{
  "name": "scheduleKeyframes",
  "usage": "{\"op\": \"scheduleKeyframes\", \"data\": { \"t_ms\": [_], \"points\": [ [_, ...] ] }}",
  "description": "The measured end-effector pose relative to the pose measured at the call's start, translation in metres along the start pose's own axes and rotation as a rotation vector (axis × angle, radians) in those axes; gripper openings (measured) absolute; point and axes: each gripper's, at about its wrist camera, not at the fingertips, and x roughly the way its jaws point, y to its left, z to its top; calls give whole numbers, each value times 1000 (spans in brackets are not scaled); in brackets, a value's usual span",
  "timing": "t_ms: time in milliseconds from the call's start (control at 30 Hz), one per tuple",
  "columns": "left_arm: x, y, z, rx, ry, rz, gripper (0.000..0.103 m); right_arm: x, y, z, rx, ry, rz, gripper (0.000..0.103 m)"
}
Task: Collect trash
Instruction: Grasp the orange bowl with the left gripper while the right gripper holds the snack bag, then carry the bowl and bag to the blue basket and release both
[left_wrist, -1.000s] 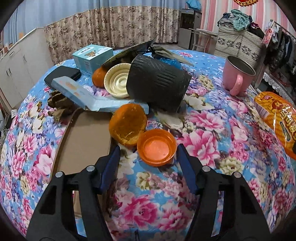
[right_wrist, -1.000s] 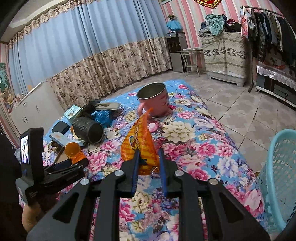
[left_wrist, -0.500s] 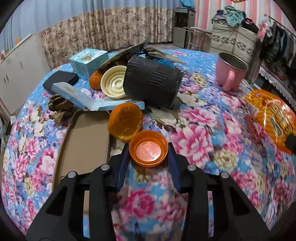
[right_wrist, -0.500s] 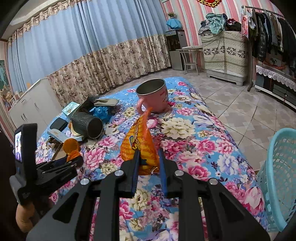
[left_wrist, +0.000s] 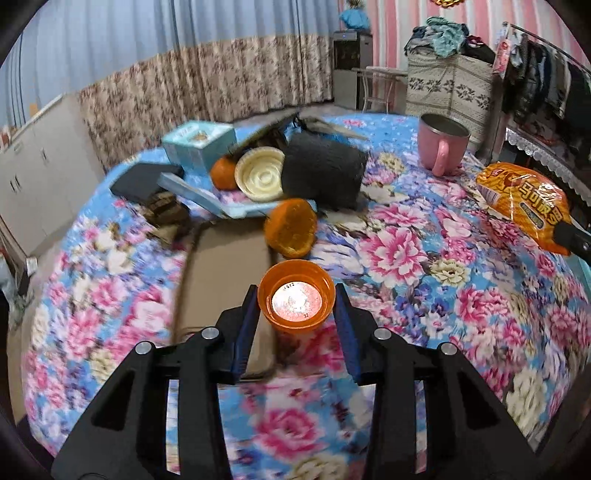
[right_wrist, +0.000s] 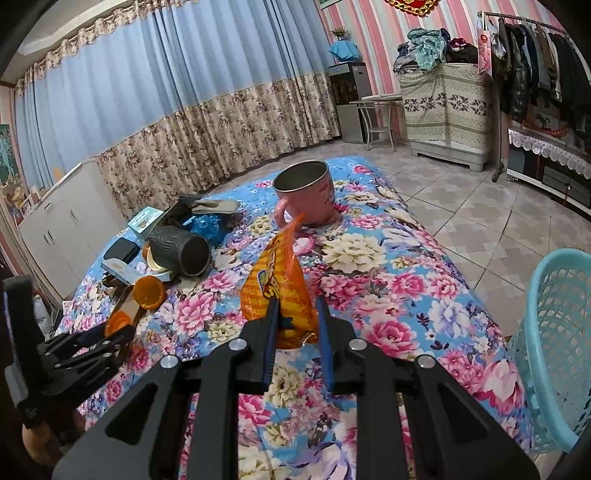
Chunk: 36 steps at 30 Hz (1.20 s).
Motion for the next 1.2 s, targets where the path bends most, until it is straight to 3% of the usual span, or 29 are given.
{"op": "scheduleKeyframes", "data": {
  "t_ms": [300,567,867,1000,1200],
  "points": [
    [-35,29,-2,13,-98,-50,39,-16,3,3,10,-46,23,20],
    [-59,6,27,49,-150,-66,39,-51,-2,21,5,-103,32,20],
    [-83,-120,67,142,-217,-273,39,-131,-97,30,40,-128,-174,20],
    [-90,-194,66,210,-234,-374,39,-167,-153,23,83,-116,-307,21],
    [-90,-300,51,309,-201,-503,39,-197,-209,8,147,-93,-411,21]
  ]
}}
